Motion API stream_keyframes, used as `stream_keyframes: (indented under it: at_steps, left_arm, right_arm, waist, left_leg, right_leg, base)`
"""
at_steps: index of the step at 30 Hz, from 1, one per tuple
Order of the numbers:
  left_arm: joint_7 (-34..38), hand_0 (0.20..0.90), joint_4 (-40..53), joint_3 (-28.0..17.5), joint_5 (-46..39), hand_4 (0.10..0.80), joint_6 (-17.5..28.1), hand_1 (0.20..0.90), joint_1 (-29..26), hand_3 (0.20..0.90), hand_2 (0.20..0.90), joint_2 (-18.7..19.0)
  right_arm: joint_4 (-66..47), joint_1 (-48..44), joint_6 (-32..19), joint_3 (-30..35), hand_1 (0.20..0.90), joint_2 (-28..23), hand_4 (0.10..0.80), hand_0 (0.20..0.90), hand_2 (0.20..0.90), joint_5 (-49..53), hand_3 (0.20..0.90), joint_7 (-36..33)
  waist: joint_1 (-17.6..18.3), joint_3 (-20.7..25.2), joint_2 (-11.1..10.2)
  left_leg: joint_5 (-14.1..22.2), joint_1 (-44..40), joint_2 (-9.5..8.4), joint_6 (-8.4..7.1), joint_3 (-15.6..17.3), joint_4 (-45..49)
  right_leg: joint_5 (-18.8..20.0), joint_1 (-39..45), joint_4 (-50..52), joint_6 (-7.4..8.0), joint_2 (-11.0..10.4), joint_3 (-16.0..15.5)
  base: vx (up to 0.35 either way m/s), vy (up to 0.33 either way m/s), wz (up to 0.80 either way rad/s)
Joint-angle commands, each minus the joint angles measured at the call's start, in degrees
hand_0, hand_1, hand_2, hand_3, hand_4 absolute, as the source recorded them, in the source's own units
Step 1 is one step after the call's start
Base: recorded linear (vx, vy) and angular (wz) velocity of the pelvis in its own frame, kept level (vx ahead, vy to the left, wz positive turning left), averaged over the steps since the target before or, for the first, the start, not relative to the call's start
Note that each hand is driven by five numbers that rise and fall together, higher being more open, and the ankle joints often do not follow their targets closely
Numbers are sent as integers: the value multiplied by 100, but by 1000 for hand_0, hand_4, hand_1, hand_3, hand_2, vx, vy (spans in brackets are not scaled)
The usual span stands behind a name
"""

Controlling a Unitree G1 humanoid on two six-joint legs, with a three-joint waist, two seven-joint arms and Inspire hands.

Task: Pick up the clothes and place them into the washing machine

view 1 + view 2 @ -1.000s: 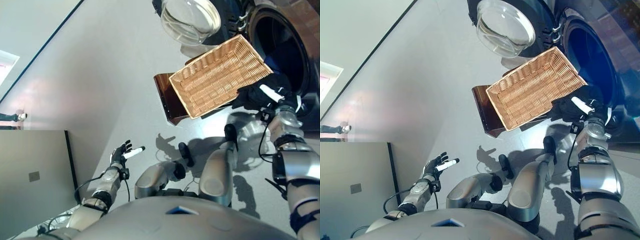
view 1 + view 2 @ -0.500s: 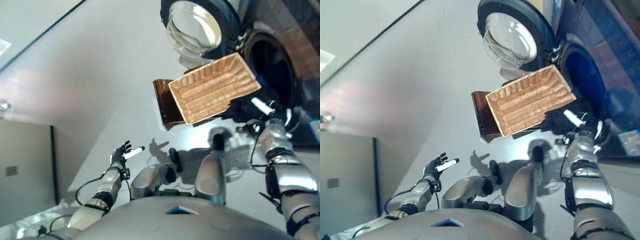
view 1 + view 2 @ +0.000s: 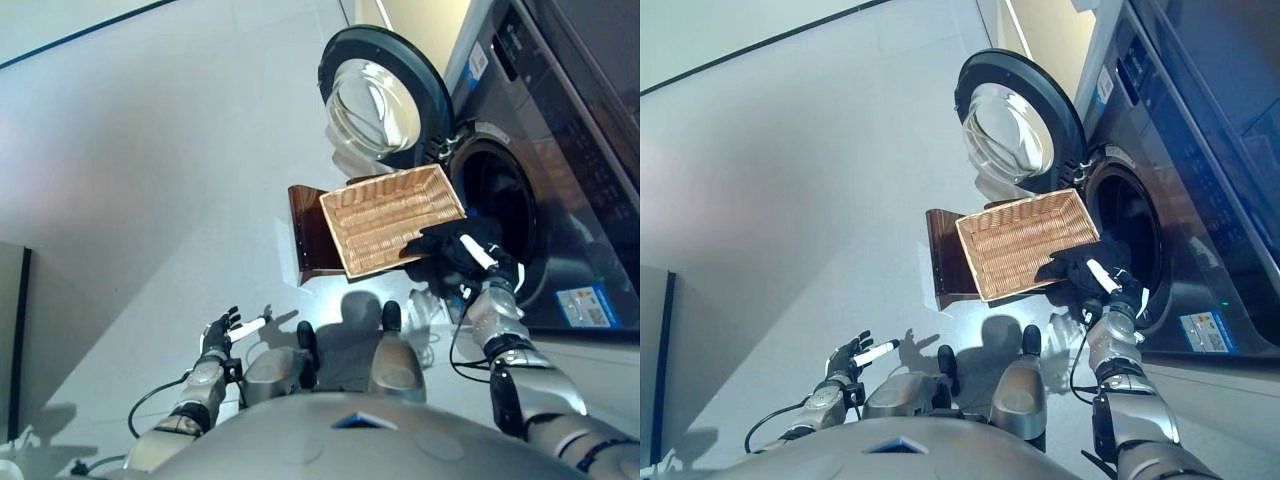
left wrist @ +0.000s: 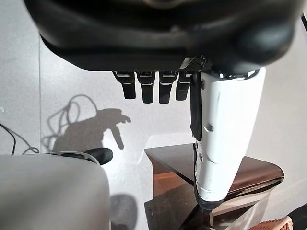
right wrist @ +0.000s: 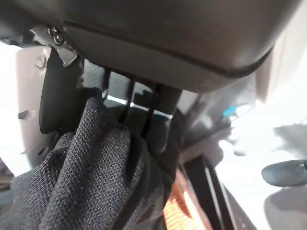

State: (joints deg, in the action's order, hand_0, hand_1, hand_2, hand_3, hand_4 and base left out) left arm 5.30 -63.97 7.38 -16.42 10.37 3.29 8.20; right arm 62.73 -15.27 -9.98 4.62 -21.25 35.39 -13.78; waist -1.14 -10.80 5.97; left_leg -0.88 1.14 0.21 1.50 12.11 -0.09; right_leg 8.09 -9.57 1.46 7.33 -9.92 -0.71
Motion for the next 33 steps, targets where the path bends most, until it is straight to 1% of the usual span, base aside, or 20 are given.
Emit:
stream_keyframes:
  at_steps: [1,2,6,10,12,13,14,15,20,25,33]
  left_arm:
    - [119,900,98,-18,78,800,232,900,18,900,900,466]
    - [119,900,99,-17,77,800,232,900,17,900,900,466]
    - [75,900,238,34,-15,800,260,900,61,900,900,519]
    - [9,900,469,149,-167,800,285,900,85,900,900,580]
    - [-12,900,559,190,-210,800,292,900,81,900,900,587]
    - [-51,900,718,256,-294,800,322,900,79,900,900,626]
    - [-52,900,720,256,-295,800,320,900,78,900,900,623]
    - [-79,900,745,293,-346,800,321,900,41,900,900,635]
    - [-93,900,865,367,-424,800,317,900,29,900,900,635]
    - [-112,900,946,428,-491,800,335,900,15,900,900,676]
    - [-151,900,1228,500,-596,800,363,900,73,900,900,758]
  right_arm:
    - [44,-472,-586,158,200,-323,300,200,200,235,200,9]
    - [50,-475,-588,157,200,-325,300,200,200,237,200,13]
    - [389,-738,-474,168,200,-673,300,200,200,187,200,22]
    - [569,-1196,-376,81,200,-1090,300,200,200,167,200,70]
    - [629,-1327,-357,42,200,-1188,300,200,200,141,200,69]
    - [696,-1551,-323,-21,200,-1386,300,200,200,115,200,59]
    - [703,-1559,-324,-24,200,-1392,300,200,200,117,200,63]
    - [770,-1721,-317,-27,200,-1503,300,200,200,144,200,42]
    - [838,-1917,-341,41,200,-1601,300,200,200,330,200,49]
    - [1105,-2261,-259,-72,200,-1786,300,200,200,306,200,56]
    - [1021,-2731,-235,-240,200,-2112,300,200,200,331,200,104]
  waist:
    - [-175,255,-219]
    - [-175,255,-219]
    - [-210,173,-213]
    - [-227,-47,-89]
    - [-234,-95,-53]
    - [-250,-210,-1]
    - [-250,-209,2]
    - [-267,-295,42]
    - [-274,-397,98]
    - [-337,-500,193]
    - [-347,-684,318]
  left_leg:
    - [-216,516,167,-465,-224,212]
    - [-216,517,166,-466,-225,212]
    - [-215,581,170,-470,-251,231]
    - [-234,746,175,-471,-266,304]
    - [-236,809,176,-472,-266,337]
    - [-263,933,187,-477,-279,397]
    - [-262,941,188,-478,-279,402]
    - [-288,1022,194,-487,-305,449]
    - [-316,1142,196,-497,-348,480]
    - [-343,1319,146,-502,-373,510]
    - [-366,1632,67,-492,-366,657]
  right_leg:
    - [-550,56,461,26,-3,-63]
    - [-551,55,463,26,-4,-64]
    - [-599,-60,559,13,28,-50]
    - [-634,-329,750,-17,68,29]
    - [-648,-413,813,-23,80,52]
    - [-660,-543,908,-43,90,73]
    - [-662,-552,915,-44,90,74]
    - [-684,-630,990,-63,107,57]
    - [-725,-745,1096,-84,115,38]
    - [-736,-957,1213,-96,92,34]
    - [-731,-1344,1453,-131,82,124]
  base:
    - [18,-10,4]
    - [18,-16,-5]
    - [-17,-14,1]
    - [-68,-2,0]
    - [-76,-6,2]
    - [-87,-10,1]
    - [-98,-30,7]
    - [-50,-26,5]
    - [-23,-15,4]
    - [-20,-1,2]
    - [-47,10,4]
